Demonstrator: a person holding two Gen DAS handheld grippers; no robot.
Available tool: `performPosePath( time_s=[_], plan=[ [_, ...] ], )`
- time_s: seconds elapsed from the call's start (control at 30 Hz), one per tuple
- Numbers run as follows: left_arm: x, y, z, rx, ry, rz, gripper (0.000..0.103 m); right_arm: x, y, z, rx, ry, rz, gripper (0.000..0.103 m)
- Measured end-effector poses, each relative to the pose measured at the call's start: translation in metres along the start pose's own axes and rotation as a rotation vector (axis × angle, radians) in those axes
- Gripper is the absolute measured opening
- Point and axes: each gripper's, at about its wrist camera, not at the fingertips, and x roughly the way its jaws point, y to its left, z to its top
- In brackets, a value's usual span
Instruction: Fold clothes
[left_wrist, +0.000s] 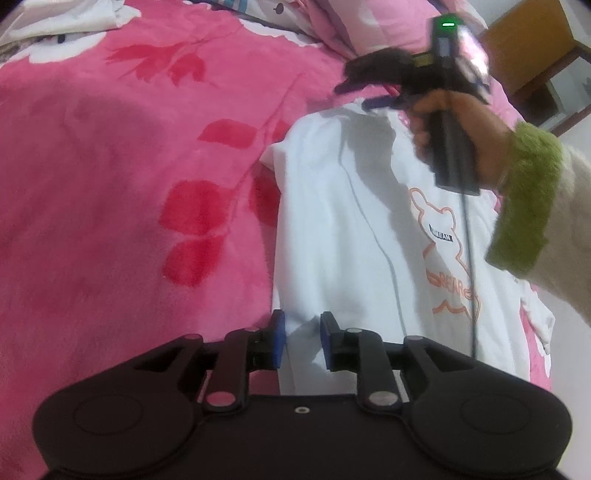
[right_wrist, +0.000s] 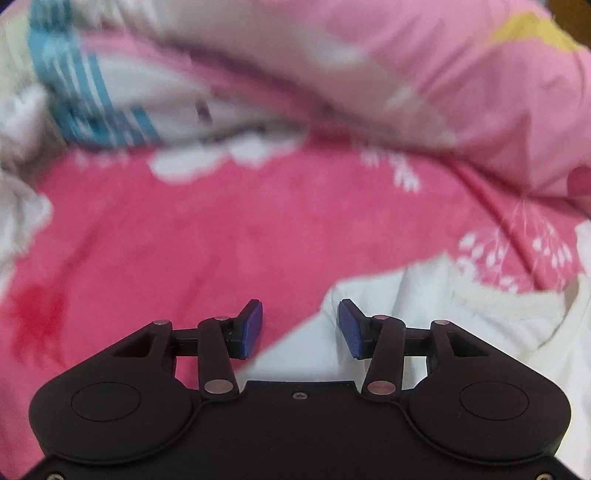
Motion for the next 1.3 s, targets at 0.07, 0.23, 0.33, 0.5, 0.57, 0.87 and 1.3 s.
performPosePath(
  time_s=[0.07, 0.23, 0.33, 0.5, 0.57, 0.87, 1.3],
  plan=[
    [0.000, 0.000, -0.001, 0.005, -0.003, 0.000, 0.020, 0.000, 0.001, -0.001, -0.004, -0.005, -0.010, 0.038],
    [-0.002, -0.001, -0.006, 0.022, -0.020, -0.001, 0.020, -0.012, -0.025, -0.002, 0.093, -0.109, 0.098, 0.002],
    [-0.002, -0.001, -0.009, 0.030, -0.025, 0.000, 0.020, -0.016, -0.025, -0.001, 0.078, -0.167, 0.117, 0.002],
    [-0.004, -0.001, -0.009, 0.035, -0.019, 0.004, 0.020, -0.010, -0.031, -0.006, 0.128, -0.168, 0.104, 0.010],
    [-0.006, 0.000, -0.007, 0.025, -0.017, 0.012, 0.020, -0.032, -0.037, -0.010, 0.154, -0.234, 0.095, 0.031],
    [-0.036, 0.023, 0.044, -0.120, -0.193, 0.033, 0.021, -0.143, -0.027, -0.055, -0.162, -0.239, 0.278, 0.034],
    [0.047, 0.028, 0.096, -0.009, -0.130, 0.009, 0.023, -0.130, -0.042, -0.138, -0.204, -0.004, 0.257, 0.032]
  ],
)
